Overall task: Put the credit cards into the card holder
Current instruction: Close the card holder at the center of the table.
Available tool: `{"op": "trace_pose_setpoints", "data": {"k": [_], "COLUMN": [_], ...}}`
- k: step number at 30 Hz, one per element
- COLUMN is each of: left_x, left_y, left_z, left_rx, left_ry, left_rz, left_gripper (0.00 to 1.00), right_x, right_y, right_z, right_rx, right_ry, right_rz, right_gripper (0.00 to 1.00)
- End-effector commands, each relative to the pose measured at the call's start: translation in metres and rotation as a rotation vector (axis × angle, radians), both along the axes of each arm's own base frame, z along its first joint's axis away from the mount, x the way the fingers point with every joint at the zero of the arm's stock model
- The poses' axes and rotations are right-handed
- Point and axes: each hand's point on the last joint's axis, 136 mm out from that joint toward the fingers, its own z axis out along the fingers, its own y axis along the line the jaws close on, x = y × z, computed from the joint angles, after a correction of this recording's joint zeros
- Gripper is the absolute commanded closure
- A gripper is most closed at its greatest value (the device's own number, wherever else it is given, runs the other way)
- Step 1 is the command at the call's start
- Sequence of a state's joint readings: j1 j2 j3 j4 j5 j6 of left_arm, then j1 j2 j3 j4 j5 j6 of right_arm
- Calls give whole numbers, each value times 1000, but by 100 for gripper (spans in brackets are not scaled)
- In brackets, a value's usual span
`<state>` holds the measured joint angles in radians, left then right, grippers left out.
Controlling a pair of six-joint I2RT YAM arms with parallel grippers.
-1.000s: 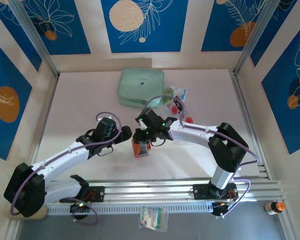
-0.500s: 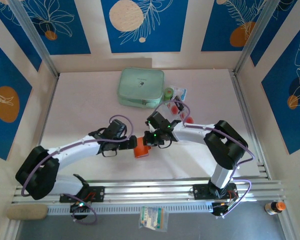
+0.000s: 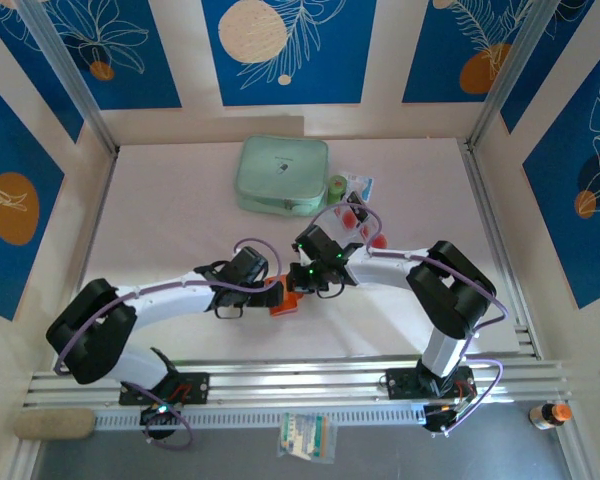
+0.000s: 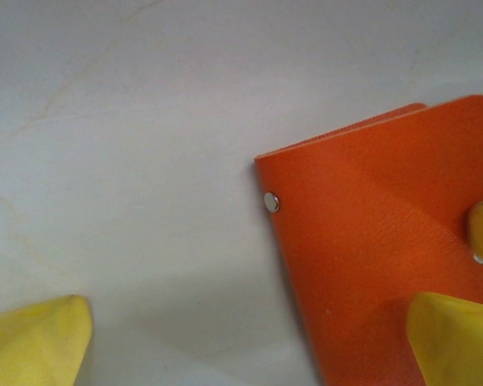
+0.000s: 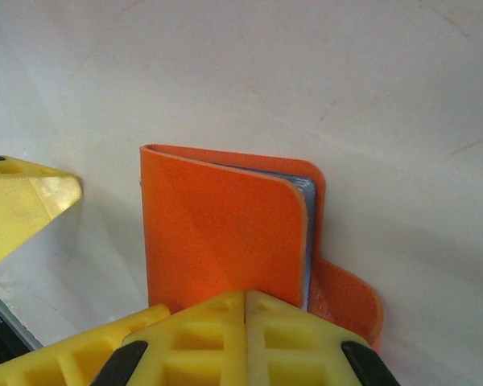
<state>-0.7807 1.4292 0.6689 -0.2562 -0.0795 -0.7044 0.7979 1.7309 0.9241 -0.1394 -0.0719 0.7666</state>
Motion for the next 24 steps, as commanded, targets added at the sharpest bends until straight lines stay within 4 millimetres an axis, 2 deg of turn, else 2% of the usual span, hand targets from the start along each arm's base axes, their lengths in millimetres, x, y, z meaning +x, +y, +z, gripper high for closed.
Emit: {"op": "trace_pose_setpoints", "data": {"k": [1, 9, 15, 24], "left_x": [11, 10, 5, -3], "left_y": [-9, -10, -2, 17], "left_z": [9, 4, -10, -20], "left_rx": [-10, -14, 39, 162], "left_ry": [-52, -55, -33, -14], "left_rz": [-9, -13, -15, -11], "left_gripper": [0, 0, 0, 0], "right_x": [-7, -7, -6, 12], "right_y": [-6, -7, -8, -37], "right_z": [-7, -7, -5, 35], "right_rx": [-10, -10, -7, 27], "right_ry": [37, 35, 38, -26], "right_rz": [-9, -11, -18, -83], "right_gripper": [98, 98, 98, 98]}}
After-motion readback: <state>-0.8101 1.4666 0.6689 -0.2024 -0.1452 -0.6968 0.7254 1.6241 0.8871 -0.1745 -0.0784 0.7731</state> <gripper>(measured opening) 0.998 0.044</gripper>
